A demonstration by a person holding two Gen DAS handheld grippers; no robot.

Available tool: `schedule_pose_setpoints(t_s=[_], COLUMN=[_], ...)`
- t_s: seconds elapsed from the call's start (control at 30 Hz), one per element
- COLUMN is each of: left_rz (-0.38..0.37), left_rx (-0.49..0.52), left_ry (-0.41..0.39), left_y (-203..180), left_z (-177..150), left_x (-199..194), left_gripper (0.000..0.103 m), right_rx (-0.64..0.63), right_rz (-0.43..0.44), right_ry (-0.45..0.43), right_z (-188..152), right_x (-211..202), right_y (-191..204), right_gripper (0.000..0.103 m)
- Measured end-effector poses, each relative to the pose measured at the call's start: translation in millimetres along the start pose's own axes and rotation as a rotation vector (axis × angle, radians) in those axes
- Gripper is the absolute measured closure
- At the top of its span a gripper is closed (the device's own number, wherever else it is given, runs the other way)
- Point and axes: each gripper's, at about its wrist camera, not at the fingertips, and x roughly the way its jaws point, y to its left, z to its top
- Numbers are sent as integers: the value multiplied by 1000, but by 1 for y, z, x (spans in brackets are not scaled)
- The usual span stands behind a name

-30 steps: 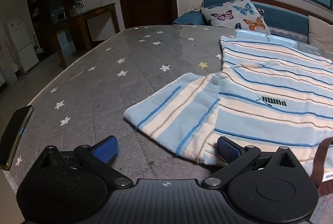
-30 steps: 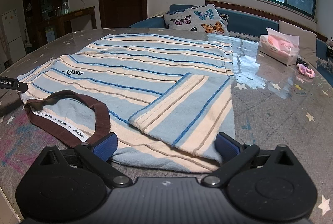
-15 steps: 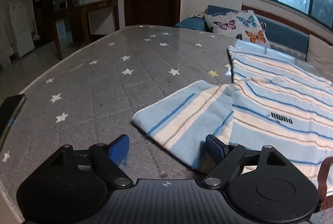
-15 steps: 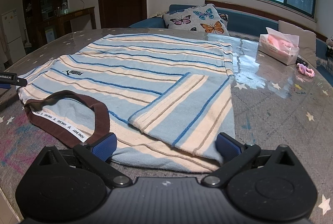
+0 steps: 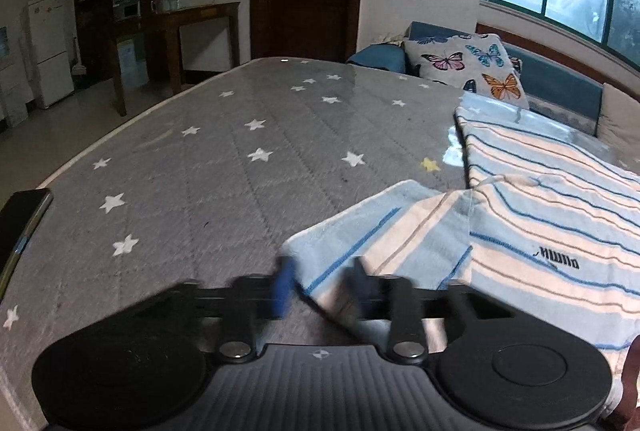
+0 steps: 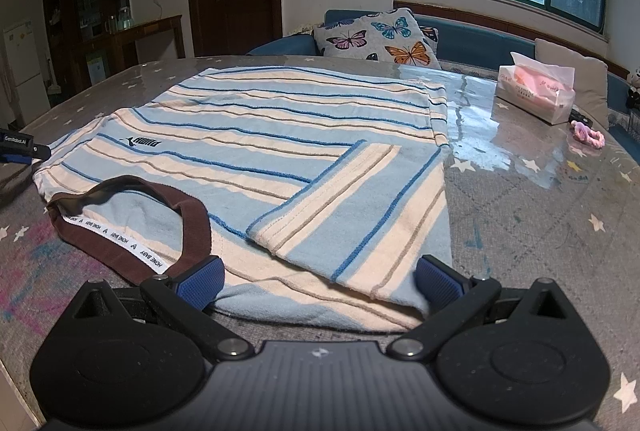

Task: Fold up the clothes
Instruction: 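Grasp the other sleeve edge with the left gripper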

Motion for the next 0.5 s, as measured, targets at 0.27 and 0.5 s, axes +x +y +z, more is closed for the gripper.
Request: schedule_pose_setpoints(t_s=[0.27,0.5], left_rz=[-124,-351], left_rx=[28,238], left_ry=[-114,-165], left_y=[-17,-64], left_z=[8,-3], left_x=[-33,-70], left_gripper=[96,96], right_rx=[3,6], right_rz=[2,3], right_ry=[-2,-5], right_z=[0,0], right_x=[0,-1], right_y=[0,-1], right_gripper=[0,0])
